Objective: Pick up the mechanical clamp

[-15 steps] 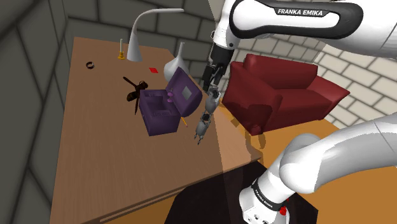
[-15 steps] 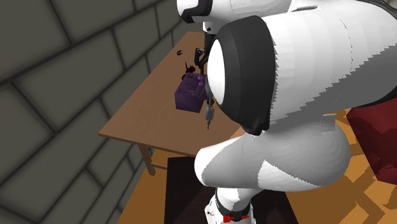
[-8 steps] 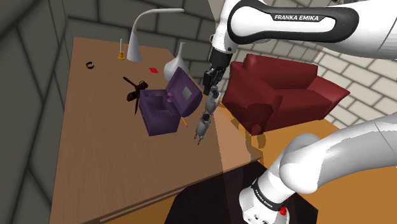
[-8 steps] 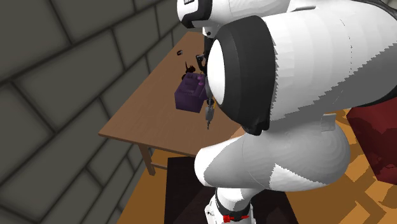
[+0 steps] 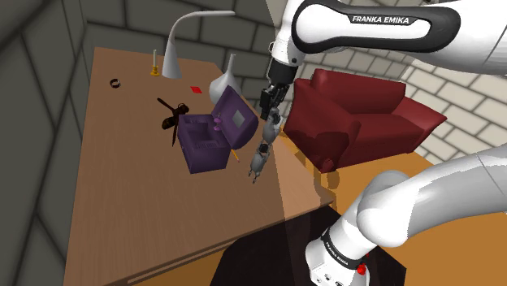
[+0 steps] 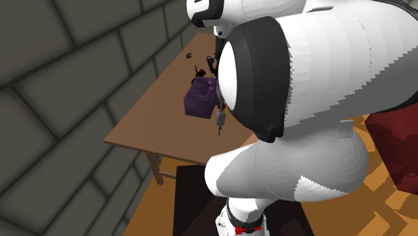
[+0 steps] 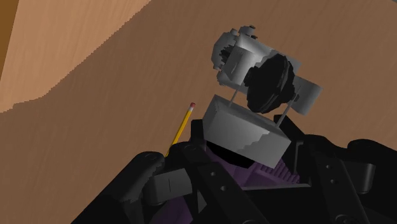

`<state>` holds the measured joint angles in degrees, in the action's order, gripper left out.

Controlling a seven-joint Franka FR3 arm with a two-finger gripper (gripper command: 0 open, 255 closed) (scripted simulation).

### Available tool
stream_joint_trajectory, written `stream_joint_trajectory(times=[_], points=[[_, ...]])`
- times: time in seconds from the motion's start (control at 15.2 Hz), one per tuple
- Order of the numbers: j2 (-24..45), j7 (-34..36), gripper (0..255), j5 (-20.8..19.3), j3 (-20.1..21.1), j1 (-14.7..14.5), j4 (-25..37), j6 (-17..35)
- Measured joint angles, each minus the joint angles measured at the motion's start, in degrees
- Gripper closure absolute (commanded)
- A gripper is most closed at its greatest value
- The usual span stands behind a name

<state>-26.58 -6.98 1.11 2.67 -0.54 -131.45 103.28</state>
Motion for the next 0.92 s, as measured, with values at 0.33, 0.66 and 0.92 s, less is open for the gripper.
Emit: stream_joint_trajectory(times=[0.33,0.66,0.92], points=[[-0.06,0.14,255,0.0,0.04,-0.02,3.61,-3.67],[0.06,0.18,255,-0.02,0.02,-0.02,7.6,-7.54],[0.65,0.1,255,-0.09,-0.07,0.04,10.88,-10.23]])
